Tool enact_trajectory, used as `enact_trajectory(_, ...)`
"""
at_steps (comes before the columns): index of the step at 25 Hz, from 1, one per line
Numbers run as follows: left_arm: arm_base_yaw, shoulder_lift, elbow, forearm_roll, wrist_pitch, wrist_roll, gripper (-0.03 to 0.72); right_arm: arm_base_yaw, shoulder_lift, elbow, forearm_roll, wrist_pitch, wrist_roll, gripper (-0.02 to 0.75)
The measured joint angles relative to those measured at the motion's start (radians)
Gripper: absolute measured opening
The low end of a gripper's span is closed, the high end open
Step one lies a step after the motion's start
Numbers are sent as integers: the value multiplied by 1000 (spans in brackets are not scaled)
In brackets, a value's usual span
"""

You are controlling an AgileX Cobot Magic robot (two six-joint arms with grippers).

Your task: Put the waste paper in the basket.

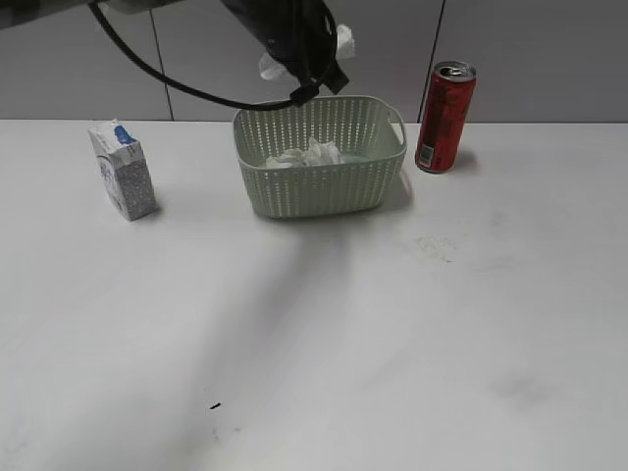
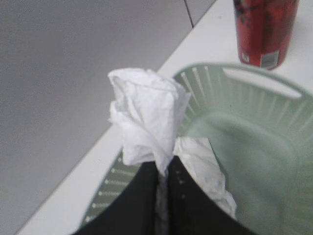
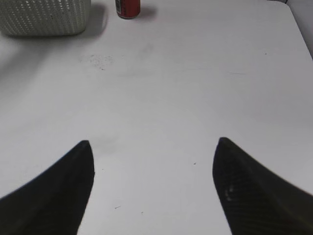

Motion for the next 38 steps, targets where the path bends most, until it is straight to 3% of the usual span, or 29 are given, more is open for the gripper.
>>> enact_trajectory(3,21,30,0,-87,72,0,136,0,0,0,-10,0,13,572)
enact_trajectory(7,26,47,0,-153,111,-1,510,0,0,0,-18,0,25,572)
enact_trajectory(9,26,49,0,-164,121,-12,618,0,0,0,-19,0,27,572)
enact_trajectory(14,26,38,-2,-146,186,-79,638,0,0,0,-21,0,27,572)
enact_trajectory(21,51,-56,-8,20,413,-251,620,0,0,0,-21,0,27,572)
enact_trajectory(31,274,-198,50,-15,517,-344,592,0,0,0,-22,0,27,572)
enact_trajectory(38,431,-342,247,-24,515,-345,591,0,0,0,-22,0,28,572)
